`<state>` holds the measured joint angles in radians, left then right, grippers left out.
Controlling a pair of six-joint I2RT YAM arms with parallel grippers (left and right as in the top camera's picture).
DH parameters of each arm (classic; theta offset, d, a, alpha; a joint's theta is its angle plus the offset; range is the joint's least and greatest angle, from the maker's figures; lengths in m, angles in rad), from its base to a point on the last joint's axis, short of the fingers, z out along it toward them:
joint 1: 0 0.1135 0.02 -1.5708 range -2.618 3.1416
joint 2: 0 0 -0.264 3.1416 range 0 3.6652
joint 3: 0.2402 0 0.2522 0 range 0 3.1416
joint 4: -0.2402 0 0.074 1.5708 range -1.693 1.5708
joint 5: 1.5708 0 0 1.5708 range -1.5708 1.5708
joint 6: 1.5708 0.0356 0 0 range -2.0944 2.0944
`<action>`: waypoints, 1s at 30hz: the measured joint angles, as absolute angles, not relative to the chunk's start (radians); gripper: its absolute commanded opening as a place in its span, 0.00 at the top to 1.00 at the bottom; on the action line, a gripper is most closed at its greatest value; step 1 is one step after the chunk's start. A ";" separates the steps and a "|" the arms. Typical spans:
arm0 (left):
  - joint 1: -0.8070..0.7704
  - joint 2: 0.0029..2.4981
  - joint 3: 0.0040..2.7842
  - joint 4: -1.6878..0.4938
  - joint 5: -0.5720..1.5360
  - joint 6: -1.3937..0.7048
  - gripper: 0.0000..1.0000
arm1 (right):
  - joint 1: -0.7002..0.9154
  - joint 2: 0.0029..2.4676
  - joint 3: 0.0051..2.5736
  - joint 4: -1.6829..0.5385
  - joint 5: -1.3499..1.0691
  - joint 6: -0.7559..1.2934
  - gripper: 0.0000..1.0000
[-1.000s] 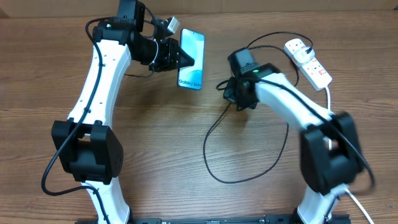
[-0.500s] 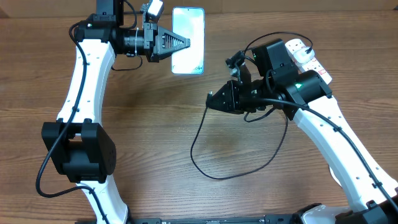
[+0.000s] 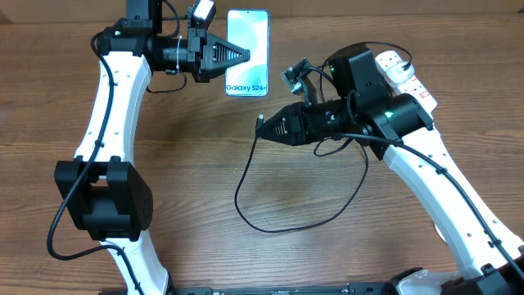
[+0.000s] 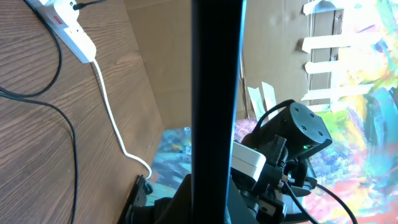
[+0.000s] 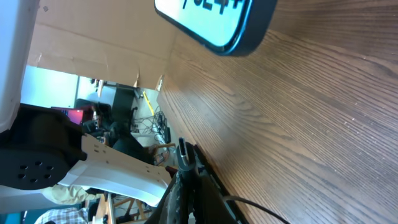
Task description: Plug charger to phone and switch on socket
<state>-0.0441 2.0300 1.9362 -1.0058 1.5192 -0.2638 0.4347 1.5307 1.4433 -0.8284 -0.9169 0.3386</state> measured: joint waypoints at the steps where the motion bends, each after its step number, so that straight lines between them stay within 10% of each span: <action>1: -0.044 2.030 1.936 -1.006 1.519 -0.264 0.96 | 0.435 1.535 1.443 -0.820 -0.917 0.340 0.96; 30: -0.025 2.030 1.936 -0.920 1.489 -0.268 0.96 | 0.435 1.563 1.412 -0.732 -0.970 0.340 0.96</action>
